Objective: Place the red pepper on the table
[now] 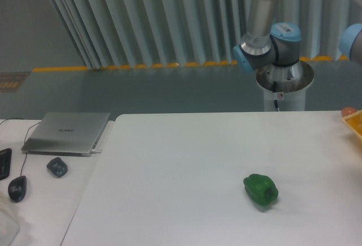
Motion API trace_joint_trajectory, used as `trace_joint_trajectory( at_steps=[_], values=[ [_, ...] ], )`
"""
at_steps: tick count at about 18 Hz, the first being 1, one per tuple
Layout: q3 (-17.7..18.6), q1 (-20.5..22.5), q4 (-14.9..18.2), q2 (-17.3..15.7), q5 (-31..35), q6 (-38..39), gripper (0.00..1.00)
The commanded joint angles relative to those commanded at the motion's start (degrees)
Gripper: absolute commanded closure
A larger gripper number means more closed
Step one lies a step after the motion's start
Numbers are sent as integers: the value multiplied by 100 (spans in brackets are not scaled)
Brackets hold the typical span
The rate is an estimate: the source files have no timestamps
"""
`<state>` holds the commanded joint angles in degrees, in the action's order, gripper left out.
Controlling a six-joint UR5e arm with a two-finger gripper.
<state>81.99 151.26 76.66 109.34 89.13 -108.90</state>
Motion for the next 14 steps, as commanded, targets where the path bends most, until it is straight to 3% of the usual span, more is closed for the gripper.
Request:
trace_joint_trajectory(
  at_steps=[4,10,14],
  values=[
    [466,298,-598,-245,-36,263,0],
    [467,589,-775,-414,78,80,0],
    [563,712,-837,-405,43,-454,0]
  ],
)
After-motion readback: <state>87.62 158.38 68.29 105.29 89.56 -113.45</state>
